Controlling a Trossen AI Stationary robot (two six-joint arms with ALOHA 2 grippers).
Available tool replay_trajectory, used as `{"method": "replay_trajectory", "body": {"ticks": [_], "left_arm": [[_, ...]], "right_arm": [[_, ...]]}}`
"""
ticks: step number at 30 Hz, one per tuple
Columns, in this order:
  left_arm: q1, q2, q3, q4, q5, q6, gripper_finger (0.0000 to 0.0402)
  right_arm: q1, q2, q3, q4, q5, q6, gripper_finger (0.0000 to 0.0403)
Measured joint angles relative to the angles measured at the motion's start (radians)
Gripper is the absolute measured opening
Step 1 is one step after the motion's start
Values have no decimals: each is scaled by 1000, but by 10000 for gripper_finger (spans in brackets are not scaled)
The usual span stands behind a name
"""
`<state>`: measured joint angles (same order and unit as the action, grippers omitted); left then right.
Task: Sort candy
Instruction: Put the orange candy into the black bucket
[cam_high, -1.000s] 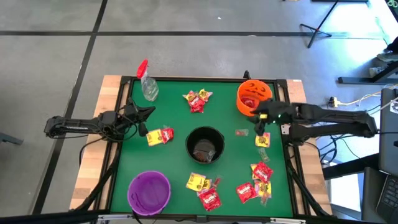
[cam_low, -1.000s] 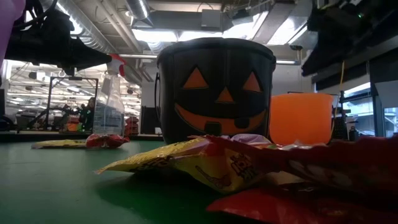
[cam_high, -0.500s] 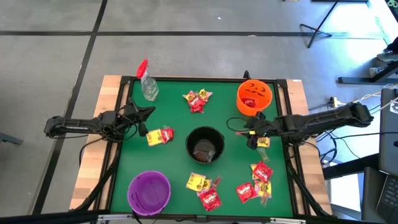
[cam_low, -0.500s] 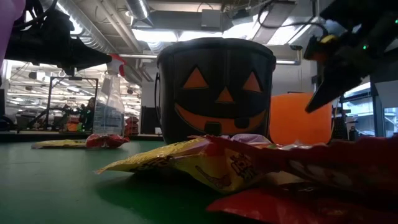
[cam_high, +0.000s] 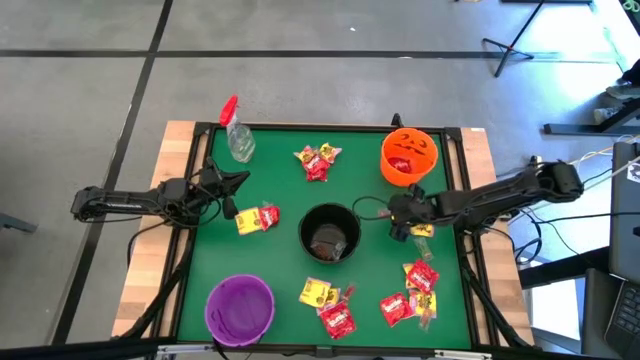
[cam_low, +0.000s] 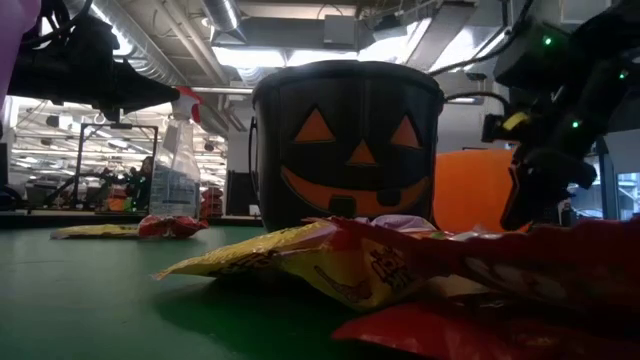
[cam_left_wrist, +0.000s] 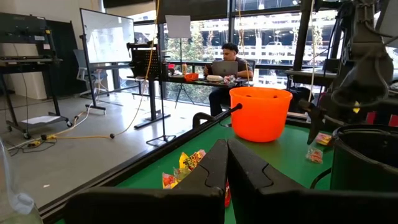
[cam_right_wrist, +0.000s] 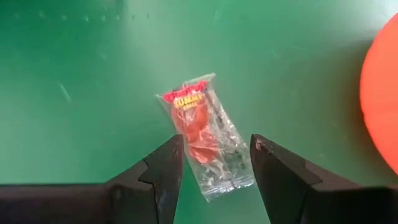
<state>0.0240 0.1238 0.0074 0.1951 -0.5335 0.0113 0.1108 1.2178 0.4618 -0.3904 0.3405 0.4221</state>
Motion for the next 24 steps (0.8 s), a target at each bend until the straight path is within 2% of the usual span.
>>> {"method": "replay_trajectory", "body": {"ticks": [14,18,24], "left_arm": [[0,0,0,0,0,0,2],[0,0,0,0,0,0,2],[0,0,0,0,0,0,2]], "right_arm": [[0,88,2,55,-56,0,179],[0,88,3,56,-80,20,138],[0,88,3,58,-112,25,36]]}}
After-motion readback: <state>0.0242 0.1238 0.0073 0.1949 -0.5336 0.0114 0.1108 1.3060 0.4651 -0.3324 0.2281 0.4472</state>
